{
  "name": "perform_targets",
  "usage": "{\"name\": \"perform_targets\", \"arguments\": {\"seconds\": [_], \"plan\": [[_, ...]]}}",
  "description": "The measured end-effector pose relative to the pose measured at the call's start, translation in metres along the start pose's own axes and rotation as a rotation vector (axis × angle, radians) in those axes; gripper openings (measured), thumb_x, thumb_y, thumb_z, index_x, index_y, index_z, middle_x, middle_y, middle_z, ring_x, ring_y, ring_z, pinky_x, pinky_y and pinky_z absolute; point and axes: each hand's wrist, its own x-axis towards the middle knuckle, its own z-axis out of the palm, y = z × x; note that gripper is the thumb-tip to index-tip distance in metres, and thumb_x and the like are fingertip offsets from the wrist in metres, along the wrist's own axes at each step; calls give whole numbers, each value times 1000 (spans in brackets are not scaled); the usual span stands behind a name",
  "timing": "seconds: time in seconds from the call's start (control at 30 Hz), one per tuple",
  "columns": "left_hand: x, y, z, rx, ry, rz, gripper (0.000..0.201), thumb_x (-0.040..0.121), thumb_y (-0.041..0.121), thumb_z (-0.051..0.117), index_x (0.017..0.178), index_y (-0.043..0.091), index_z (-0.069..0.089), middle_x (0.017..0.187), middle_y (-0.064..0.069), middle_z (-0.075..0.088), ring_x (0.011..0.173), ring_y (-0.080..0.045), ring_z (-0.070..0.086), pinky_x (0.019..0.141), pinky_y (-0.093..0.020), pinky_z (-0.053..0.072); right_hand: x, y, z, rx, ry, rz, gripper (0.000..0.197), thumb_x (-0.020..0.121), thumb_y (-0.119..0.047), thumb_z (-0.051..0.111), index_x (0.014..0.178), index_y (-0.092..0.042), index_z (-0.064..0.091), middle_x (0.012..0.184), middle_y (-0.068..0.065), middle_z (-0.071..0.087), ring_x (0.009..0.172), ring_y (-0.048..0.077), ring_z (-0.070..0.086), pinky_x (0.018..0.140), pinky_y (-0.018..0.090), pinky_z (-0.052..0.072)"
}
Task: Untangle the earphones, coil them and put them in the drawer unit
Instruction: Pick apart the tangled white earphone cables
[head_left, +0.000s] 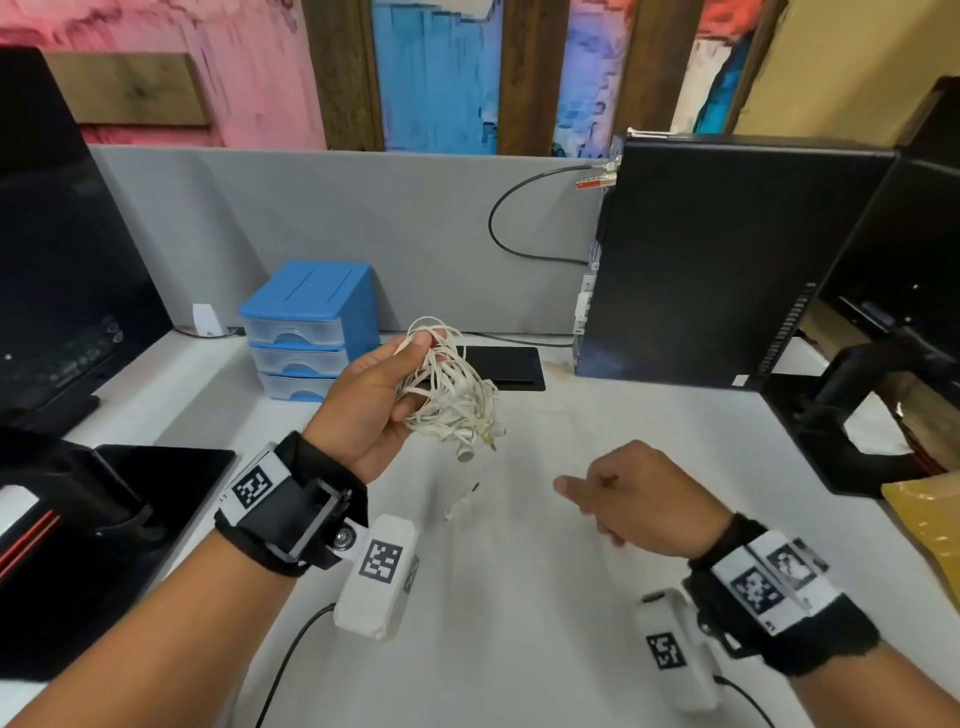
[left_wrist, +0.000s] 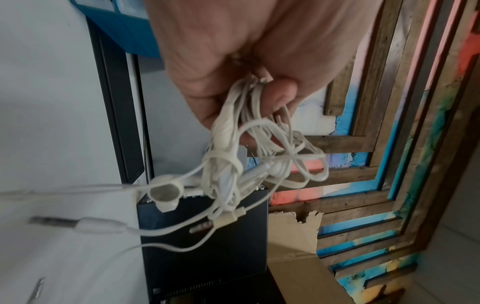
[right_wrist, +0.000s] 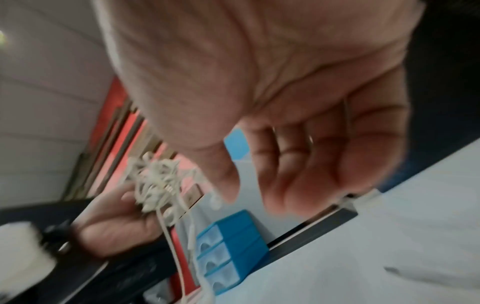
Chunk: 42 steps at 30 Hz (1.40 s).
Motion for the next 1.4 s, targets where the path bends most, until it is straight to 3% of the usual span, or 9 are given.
{"name": "perform_targets", "arguments": {"seconds": [0.1,0.17,0.3,0.43,0.6,0.8,1.03,1.17,1.4], "plan": [[-1,-5,4,43,-28,6,25,84,29,59,101,14,71,68,5,62,34,-2,27,46,-14,26,-4,-14,22,80,501,-247,14,87,-37,66,89,-24,60,88,-11,64,84,7,59,75,24,47],[-2,-7,7,75,-40,9,25,82,29,61,97,15,73,72,3,64,34,-2,27,45,-14,25,-7,-20,29,130,627,-421,27,89,-27,60,115,-23,56,115,-11,58,109,7,52,91,22,43],[-7,-8,12,118,-83,36,24,82,30,60,95,17,75,64,6,64,34,-2,27,47,-16,22,-8,-21,33,389,235,-318,34,99,-28,53,134,-28,51,128,-13,60,121,-1,52,104,22,38],[-11,-5,14,121,-107,97,23,83,30,59,94,16,74,50,9,52,35,-2,28,47,-18,24,-5,-24,33,799,-32,-265,16,98,-9,55,101,-4,70,101,19,73,88,25,72,90,32,53],[-15,-3,18,129,-142,83,20,84,32,65,85,18,79,71,-6,62,38,-1,41,46,-14,31,-12,-29,25,933,-46,-261,12,90,-2,63,84,-4,73,75,18,70,65,24,64,68,27,55],[-18,-6,17,26,-281,19,42,57,48,84,73,10,73,44,4,44,43,-11,41,48,-22,37,-14,-32,29,971,-51,-256,8,88,4,64,85,-3,67,74,15,71,65,23,65,69,32,57],[-17,-13,18,69,-264,16,47,56,51,88,51,18,55,45,6,37,40,-7,35,45,-18,34,-14,-31,24,596,55,-288,64,76,-21,82,130,-33,50,103,-5,68,95,3,62,79,23,50],[-17,-16,20,157,-264,18,42,58,56,85,52,22,61,46,7,39,41,-7,37,47,-19,36,-15,-29,10,398,149,-384,37,75,-42,78,111,-44,68,124,-20,57,120,1,51,93,21,45],[-17,-21,21,213,-240,5,42,59,59,84,55,22,64,55,-4,38,48,-14,36,53,-27,32,-13,-27,13,522,83,-407,9,87,-10,71,89,-15,78,93,-4,75,91,13,68,81,32,53]]}}
